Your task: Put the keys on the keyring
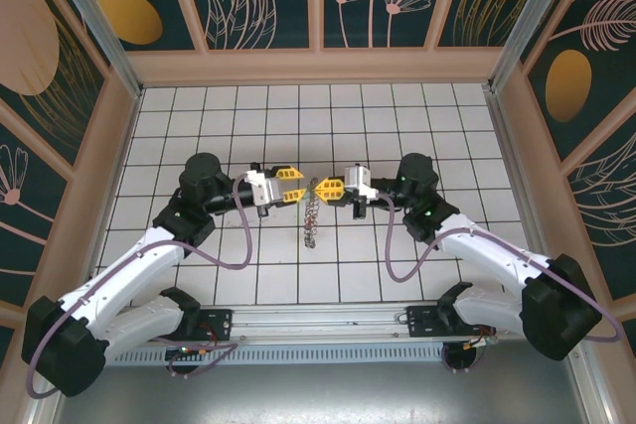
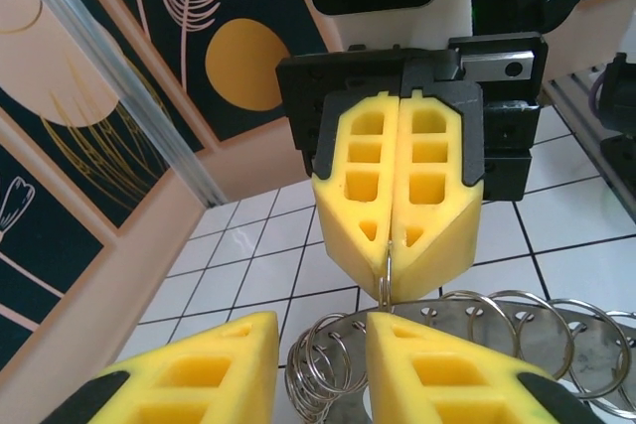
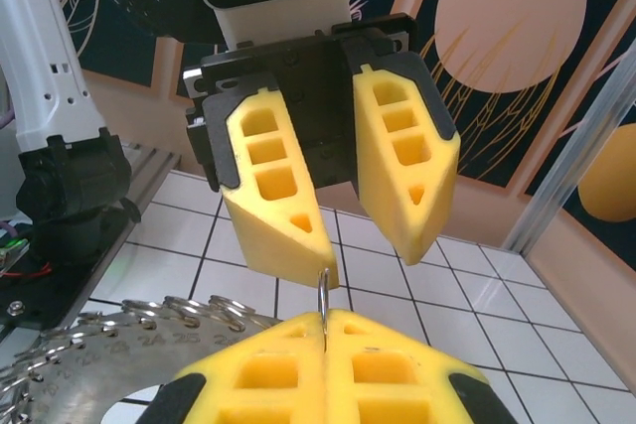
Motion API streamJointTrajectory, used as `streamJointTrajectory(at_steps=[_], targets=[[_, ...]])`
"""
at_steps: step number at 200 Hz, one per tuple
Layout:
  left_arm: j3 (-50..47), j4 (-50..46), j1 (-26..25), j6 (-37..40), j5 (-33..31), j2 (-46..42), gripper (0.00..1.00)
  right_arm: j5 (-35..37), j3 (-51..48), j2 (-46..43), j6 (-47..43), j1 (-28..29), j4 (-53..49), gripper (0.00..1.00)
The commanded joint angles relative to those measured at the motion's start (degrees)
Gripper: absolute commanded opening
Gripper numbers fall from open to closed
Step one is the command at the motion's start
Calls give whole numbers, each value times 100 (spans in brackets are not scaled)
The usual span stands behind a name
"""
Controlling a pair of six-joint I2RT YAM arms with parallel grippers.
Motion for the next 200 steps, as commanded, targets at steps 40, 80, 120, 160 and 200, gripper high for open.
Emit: streamJointTrajectory(at_steps=[40,80,120,160,200], targets=[[213,-134,-29,72,563,187,34,-228,-47,-49,7,-10,822,0],[249,-118,-30,32,653,214,34,-173,-22,-11,-117,10,694,0],[281,-49,-33,15,705,283,32,-165,94,71,-179,48,583,0],[347,-40,-25,-12,872,398,25,-147,137,145,-148,80,620,0],[336,-168,-26,85,789,384,5,-122,130,171,-100,91,676,0]])
